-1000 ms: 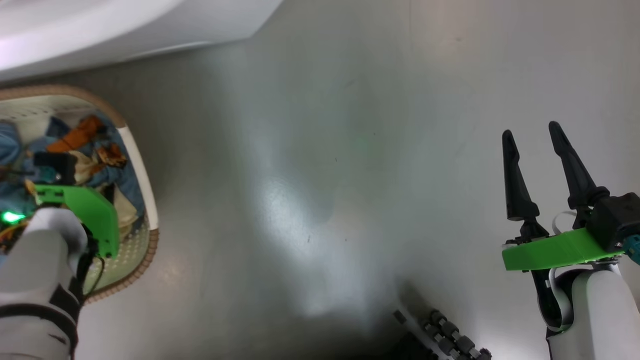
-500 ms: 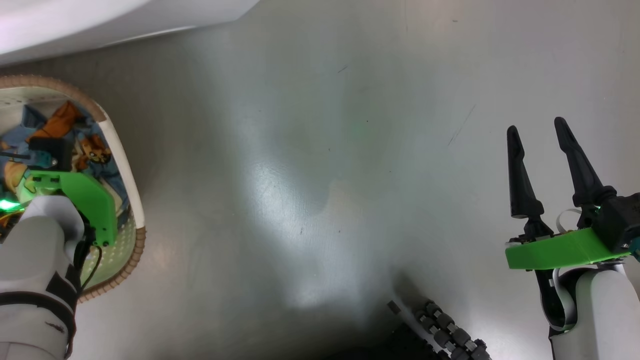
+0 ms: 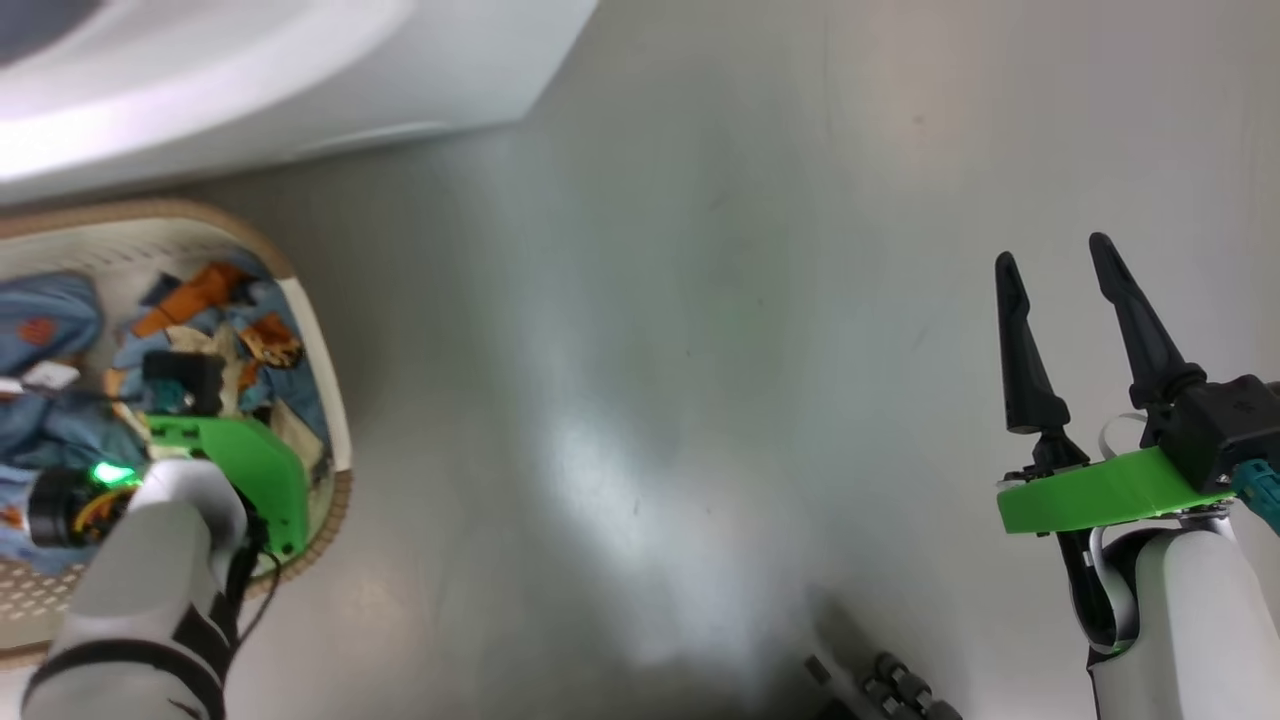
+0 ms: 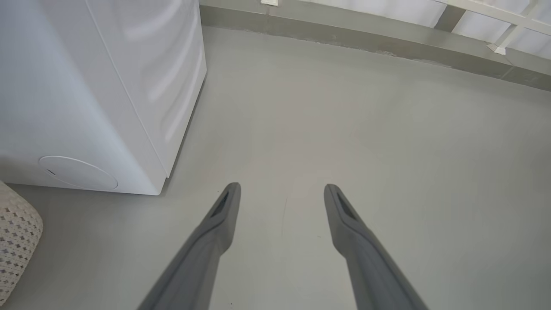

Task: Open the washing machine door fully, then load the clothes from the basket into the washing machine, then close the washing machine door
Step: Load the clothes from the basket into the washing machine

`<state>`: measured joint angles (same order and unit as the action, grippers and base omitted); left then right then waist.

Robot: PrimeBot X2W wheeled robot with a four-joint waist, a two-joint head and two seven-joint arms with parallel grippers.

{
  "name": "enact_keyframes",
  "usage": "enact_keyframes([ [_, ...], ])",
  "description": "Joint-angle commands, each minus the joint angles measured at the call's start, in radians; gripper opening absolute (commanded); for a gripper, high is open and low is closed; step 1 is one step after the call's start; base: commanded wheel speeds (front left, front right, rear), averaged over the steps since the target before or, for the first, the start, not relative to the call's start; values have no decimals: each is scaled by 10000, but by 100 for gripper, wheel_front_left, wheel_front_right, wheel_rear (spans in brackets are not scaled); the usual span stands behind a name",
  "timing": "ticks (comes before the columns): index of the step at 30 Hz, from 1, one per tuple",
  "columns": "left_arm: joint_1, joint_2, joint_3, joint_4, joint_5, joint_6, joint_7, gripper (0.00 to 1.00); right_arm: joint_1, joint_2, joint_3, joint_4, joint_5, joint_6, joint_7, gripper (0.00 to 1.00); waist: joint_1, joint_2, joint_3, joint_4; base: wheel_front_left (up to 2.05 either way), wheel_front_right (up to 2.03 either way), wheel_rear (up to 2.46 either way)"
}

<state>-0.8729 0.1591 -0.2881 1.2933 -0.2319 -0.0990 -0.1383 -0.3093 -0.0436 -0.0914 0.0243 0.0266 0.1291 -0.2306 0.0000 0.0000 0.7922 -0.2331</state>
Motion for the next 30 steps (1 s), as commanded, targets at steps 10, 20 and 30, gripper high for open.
enact_keyframes([
  [10,1197,60,-125,-168,-110,-147,-1072,0,568,-66,337,9,-196,16,245,100,0,0,-2521,1271,0,0,0],
  [20,2501,210,242,-1971,-360,196,-1230,0,1028,-66,374,72,-220,16,487,100,0,0,-4015,1955,0,0,0],
  [30,4819,118,1121,-5452,-468,667,-1233,0,1483,-66,196,86,-184,16,677,100,0,0,-5299,2332,0,0,0],
])
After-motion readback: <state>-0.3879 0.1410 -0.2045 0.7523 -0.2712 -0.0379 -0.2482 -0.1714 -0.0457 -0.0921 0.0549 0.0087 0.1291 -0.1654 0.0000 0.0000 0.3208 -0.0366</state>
